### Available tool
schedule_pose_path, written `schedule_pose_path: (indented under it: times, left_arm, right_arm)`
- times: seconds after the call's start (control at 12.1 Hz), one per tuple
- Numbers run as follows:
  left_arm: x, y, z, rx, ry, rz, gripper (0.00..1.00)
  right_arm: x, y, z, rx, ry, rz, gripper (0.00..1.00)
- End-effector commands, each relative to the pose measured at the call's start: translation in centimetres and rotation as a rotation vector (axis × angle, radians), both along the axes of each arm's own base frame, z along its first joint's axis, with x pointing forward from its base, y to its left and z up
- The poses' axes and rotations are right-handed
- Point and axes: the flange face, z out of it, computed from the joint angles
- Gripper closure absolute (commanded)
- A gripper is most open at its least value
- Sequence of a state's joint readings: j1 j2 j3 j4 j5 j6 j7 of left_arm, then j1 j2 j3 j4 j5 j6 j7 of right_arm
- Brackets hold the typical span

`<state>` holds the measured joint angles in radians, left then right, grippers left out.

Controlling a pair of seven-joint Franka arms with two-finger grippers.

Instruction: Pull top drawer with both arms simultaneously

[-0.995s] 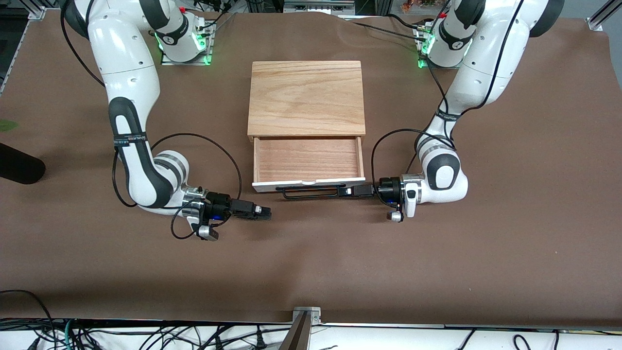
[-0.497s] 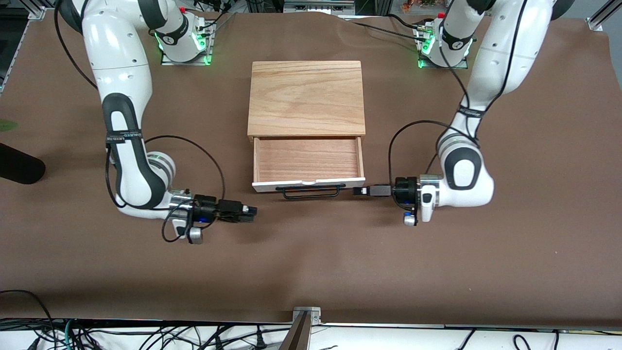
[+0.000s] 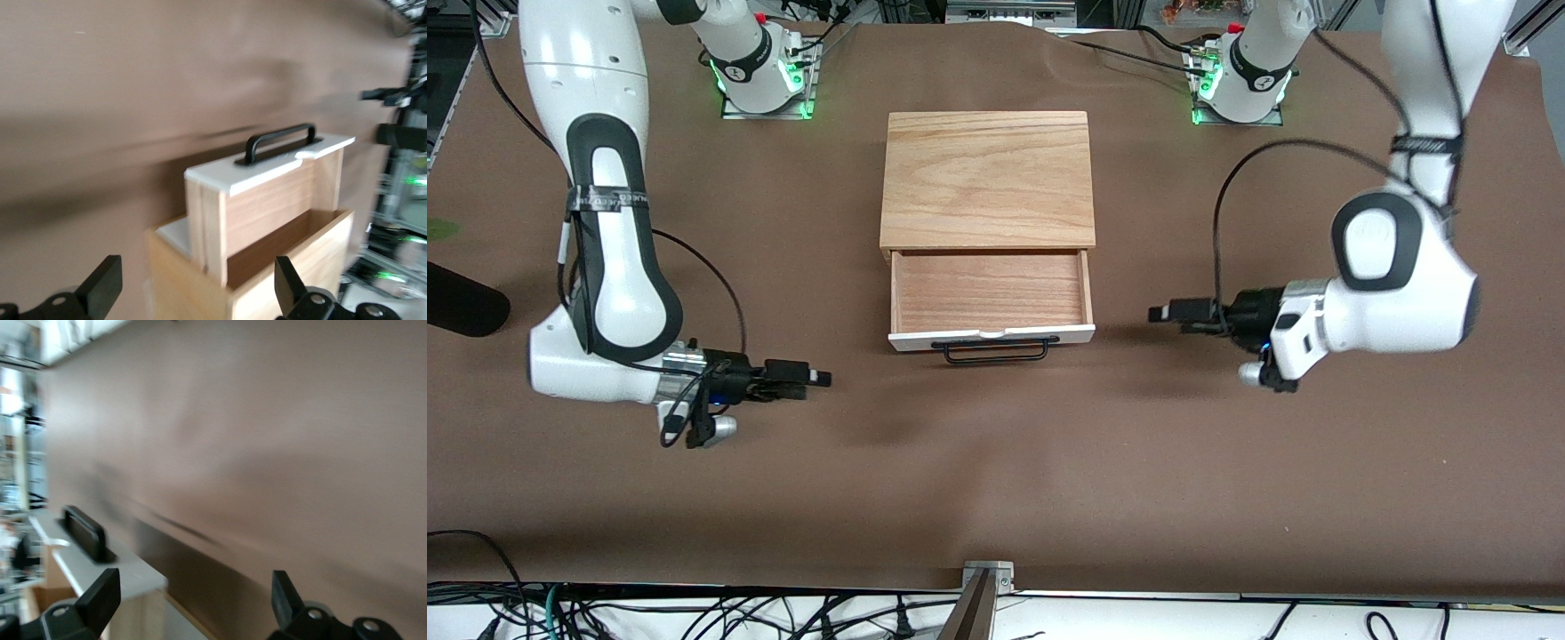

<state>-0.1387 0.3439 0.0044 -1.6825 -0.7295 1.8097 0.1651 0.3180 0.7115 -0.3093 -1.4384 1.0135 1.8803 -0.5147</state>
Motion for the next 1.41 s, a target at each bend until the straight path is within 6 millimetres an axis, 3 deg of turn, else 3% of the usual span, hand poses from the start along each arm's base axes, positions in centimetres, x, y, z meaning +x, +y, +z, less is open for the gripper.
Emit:
schedule_pose_path:
  times: [0.0, 0.17, 0.33, 0.66, 0.83, 0.99, 1.24, 1.33]
  left_arm:
    - [-5.1, 2.3, 5.3, 0.179, -0.02, -0.083, 0.0]
    - [-7.4, 4.6, 9.6, 0.418, -0.078, -0.197, 0.0]
    - [-8.9, 6.1, 14.0, 0.655, -0.191, -0.285, 0.0]
    - [-10.9, 8.1, 18.4, 0.695, -0.189, -0.271, 0.0]
    - [-10.7, 8.6, 18.6, 0.696, -0.171, -0.242, 0.0]
    - [-10.7, 8.6, 19.1, 0.704, -0.17, -0.203, 0.0]
    - [-10.7, 8.7, 19.1, 0.706, -0.164, -0.19, 0.0]
    - [-10.7, 8.6, 19.1, 0.707, -0.162, -0.189, 0.0]
  right_arm:
    - [-0.3, -2.8, 1.7, -0.159, -0.004, 0.029, 0.0]
    - [-0.4, -4.6, 2.6, -0.269, -0.001, 0.041, 0.0]
    - [-0.6, -4.9, 5.1, -0.374, 0.012, 0.016, 0.0]
    - [-0.9, -4.2, 12.5, -0.599, -0.011, -0.078, 0.0]
    - [-1.6, -3.9, 16.2, -0.708, -0.087, -0.015, 0.0]
    - [-2.6, -6.4, 19.6, -0.768, -0.115, 0.001, 0.0]
    - [-5.9, -12.1, 28.6, -0.78, -0.173, -0.102, 0.0]
    - [-7.0, -13.5, 29.5, -0.772, -0.14, -0.118, 0.0]
